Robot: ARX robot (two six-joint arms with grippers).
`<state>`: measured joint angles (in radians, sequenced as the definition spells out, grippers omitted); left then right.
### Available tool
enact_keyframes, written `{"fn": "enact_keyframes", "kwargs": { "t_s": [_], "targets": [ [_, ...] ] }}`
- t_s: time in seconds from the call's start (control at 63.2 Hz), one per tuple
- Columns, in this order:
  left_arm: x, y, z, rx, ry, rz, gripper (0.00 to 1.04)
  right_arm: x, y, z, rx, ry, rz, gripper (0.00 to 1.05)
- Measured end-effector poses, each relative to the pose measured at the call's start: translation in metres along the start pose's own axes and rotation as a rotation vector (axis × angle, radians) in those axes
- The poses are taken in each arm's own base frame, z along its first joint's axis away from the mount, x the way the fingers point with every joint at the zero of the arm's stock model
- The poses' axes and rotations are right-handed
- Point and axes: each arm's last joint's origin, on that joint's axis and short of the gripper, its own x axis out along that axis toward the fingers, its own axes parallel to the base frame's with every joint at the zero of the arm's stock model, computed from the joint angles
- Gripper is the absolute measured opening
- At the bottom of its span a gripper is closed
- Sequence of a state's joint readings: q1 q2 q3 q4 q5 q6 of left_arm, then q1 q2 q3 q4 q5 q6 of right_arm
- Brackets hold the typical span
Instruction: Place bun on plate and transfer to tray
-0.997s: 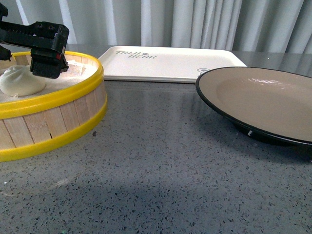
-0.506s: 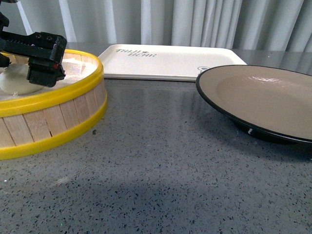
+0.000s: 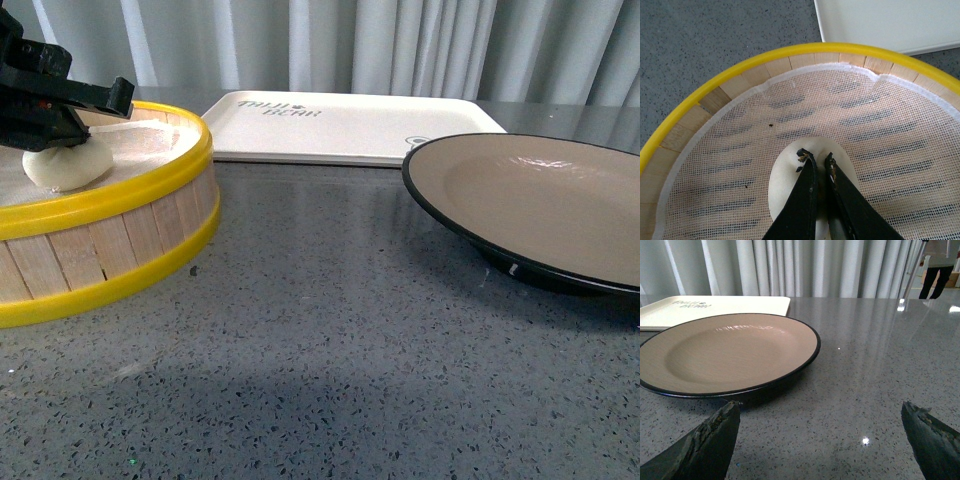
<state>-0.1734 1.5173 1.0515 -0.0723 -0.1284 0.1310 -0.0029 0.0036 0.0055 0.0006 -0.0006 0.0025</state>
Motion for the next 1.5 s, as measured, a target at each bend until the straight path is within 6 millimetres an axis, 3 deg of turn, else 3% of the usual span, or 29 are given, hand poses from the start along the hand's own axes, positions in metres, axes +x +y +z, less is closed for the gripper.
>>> {"fn": "enact_keyframes", "kwargs": {
  "t_s": [0.459, 0.728, 0.871, 1.045, 1.314, 1.504],
  "targets": [
    [-0.021, 0.003, 0.021, -0.004, -0.075, 0.001, 0.04, 0.000, 0.000, 0.000, 0.000, 0.000, 0.000, 0.96],
    [-0.057, -0.014, 0.060, -0.010, -0.229, -0.088, 0.04, 0.000, 0.000, 0.000, 0.000, 0.000, 0.000, 0.96],
    [-0.080, -0.042, 0.081, 0.004, -0.318, -0.207, 0.04, 0.000, 0.000, 0.000, 0.000, 0.000, 0.000, 0.96],
    [-0.100, -0.100, 0.102, 0.065, -0.396, -0.381, 0.04, 0.000, 0.000, 0.000, 0.000, 0.000, 0.000, 0.96],
    [-0.075, -0.190, 0.099, 0.171, -0.353, -0.534, 0.04, 0.000, 0.000, 0.000, 0.000, 0.000, 0.000, 0.96],
    [-0.064, -0.233, 0.083, 0.245, -0.314, -0.605, 0.04, 0.000, 0.000, 0.000, 0.000, 0.000, 0.000, 0.96]
  ]
}}
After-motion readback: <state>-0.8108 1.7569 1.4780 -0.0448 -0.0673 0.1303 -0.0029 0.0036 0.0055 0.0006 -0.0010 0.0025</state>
